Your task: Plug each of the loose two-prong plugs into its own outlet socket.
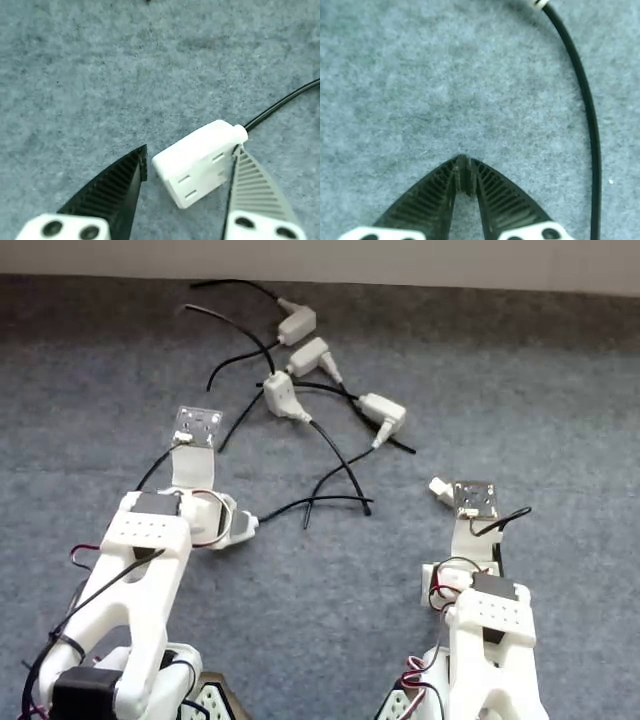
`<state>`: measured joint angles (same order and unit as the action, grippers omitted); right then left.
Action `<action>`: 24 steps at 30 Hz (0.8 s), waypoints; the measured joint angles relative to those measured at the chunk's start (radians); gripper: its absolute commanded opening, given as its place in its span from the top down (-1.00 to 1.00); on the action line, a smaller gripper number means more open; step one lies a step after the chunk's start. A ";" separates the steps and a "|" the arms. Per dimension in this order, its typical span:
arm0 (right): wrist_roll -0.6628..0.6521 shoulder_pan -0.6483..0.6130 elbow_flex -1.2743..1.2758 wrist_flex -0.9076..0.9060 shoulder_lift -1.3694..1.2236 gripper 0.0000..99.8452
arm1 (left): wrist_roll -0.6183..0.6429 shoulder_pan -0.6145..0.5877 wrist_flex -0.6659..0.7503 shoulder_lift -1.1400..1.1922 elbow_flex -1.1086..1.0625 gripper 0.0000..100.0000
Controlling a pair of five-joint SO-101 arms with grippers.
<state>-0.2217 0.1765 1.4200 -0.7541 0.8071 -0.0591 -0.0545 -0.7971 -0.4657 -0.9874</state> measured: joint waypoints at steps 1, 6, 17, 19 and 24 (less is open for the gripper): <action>0.000 0.000 0.000 0.000 0.000 0.99 | -0.023 -0.006 0.011 0.000 0.000 0.49; 0.000 0.000 0.000 0.000 0.000 0.99 | -0.089 -0.043 0.040 0.000 0.032 0.49; 0.000 0.000 0.000 0.000 0.000 0.99 | 0.095 0.049 -0.262 0.000 0.394 0.49; 0.000 0.000 0.000 0.000 0.000 0.99 | 0.173 0.117 -0.284 -0.002 0.397 0.49; 0.000 0.000 -0.032 -0.023 -0.002 0.83 | 0.249 0.259 -0.288 -0.005 0.368 0.50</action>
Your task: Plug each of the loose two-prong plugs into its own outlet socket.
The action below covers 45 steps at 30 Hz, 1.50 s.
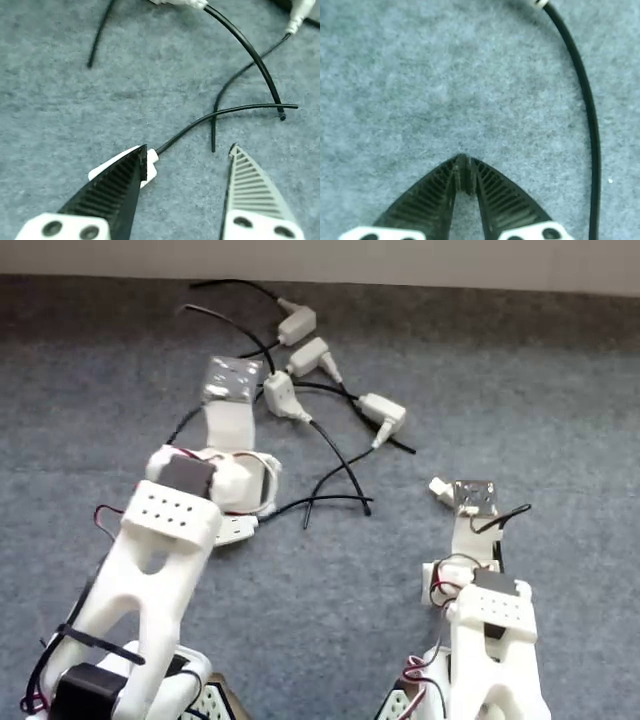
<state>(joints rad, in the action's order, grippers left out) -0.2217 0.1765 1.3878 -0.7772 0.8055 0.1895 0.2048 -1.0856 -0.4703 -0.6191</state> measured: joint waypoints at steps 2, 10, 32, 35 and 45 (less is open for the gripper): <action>0.000 0.003 -0.071 -0.057 -0.002 0.74 | 0.034 0.014 0.000 0.000 -0.025 0.50; 0.000 0.002 -0.539 -0.336 -0.011 0.69 | 0.167 0.012 0.069 0.000 -0.137 0.50; -0.201 0.005 -1.244 -0.404 -1.092 0.69 | 0.173 -0.086 0.147 -0.003 -0.150 0.50; -0.227 0.006 -1.301 -0.404 -1.158 0.69 | 0.173 -0.084 0.147 -0.003 -0.150 0.50; -0.233 0.008 -1.422 -0.411 -1.286 0.94 | 0.173 -0.084 0.170 -0.003 -0.152 0.50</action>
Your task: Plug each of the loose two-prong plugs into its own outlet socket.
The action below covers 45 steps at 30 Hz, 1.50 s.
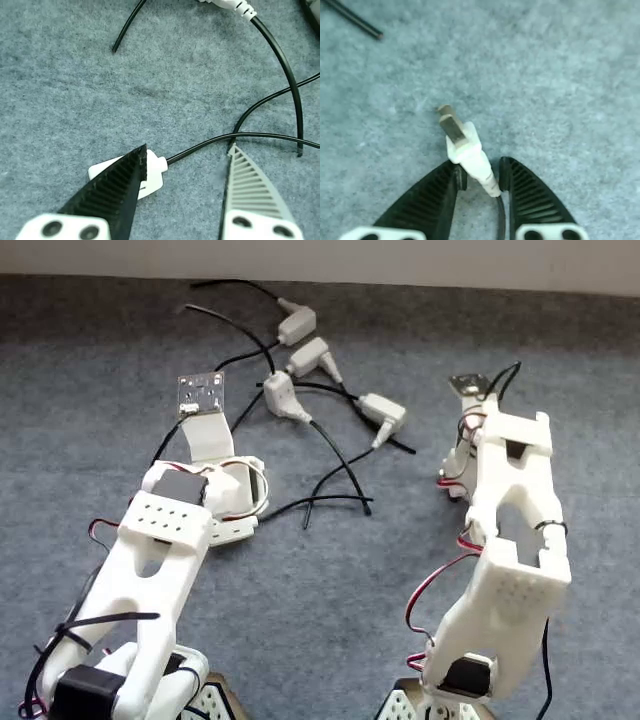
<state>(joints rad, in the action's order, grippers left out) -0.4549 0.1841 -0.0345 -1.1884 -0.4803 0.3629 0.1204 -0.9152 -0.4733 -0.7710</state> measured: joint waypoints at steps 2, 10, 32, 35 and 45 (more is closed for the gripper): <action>0.002 0.002 -0.005 0.000 -0.002 0.97 | 0.000 0.000 0.000 0.000 0.000 0.50; 0.051 -0.040 -0.023 -0.028 -0.005 0.97 | 0.000 0.000 0.000 0.000 0.000 0.50; 0.944 -0.448 -0.448 -0.534 -0.023 0.98 | -0.044 -0.129 0.031 0.000 0.000 0.49; 0.964 -0.511 -0.433 -0.534 -0.023 0.98 | -0.068 -0.129 0.031 0.000 0.000 0.49; 1.119 -0.664 -0.203 -0.454 -0.023 0.98 | -0.072 -0.129 0.031 0.000 0.000 0.49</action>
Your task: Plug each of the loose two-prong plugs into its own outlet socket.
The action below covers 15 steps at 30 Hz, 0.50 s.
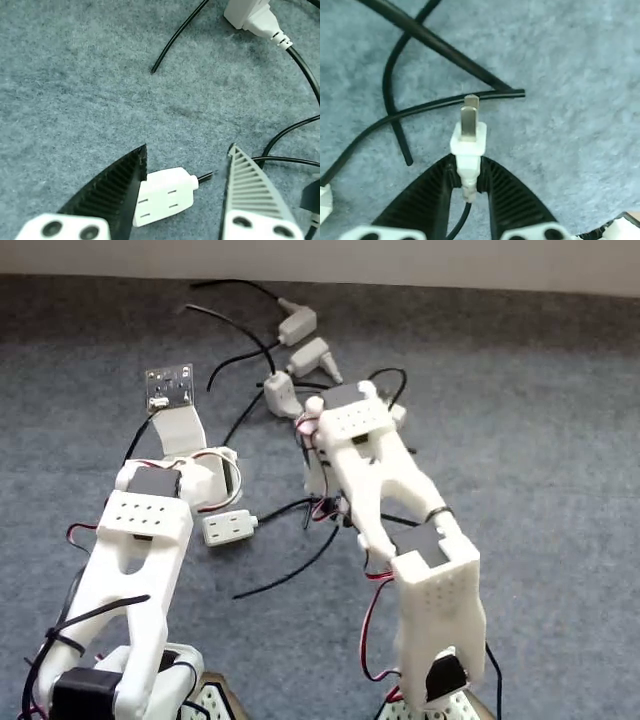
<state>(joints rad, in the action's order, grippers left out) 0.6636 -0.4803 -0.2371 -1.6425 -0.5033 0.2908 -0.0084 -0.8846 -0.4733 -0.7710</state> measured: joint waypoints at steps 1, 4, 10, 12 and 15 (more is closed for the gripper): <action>0.002 -0.009 0.026 0.026 0.000 0.98 | 0.000 0.000 0.000 0.000 0.000 0.49; 0.003 -0.029 0.091 0.084 0.000 0.98 | 0.000 0.000 0.000 0.000 0.000 0.49; 0.003 -0.029 0.138 0.147 -0.002 0.83 | 0.000 0.000 0.000 0.000 0.000 0.49; 0.003 -0.031 0.140 0.150 -0.005 0.72 | 0.000 0.000 0.000 0.000 0.000 0.49; 0.003 -0.032 0.140 0.150 -0.005 0.61 | 0.000 0.000 0.000 0.000 0.000 0.49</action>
<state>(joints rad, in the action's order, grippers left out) 0.6667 -0.5125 -0.0974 -1.4922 -0.5079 0.2908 -0.0084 -0.8846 -0.4733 -0.7710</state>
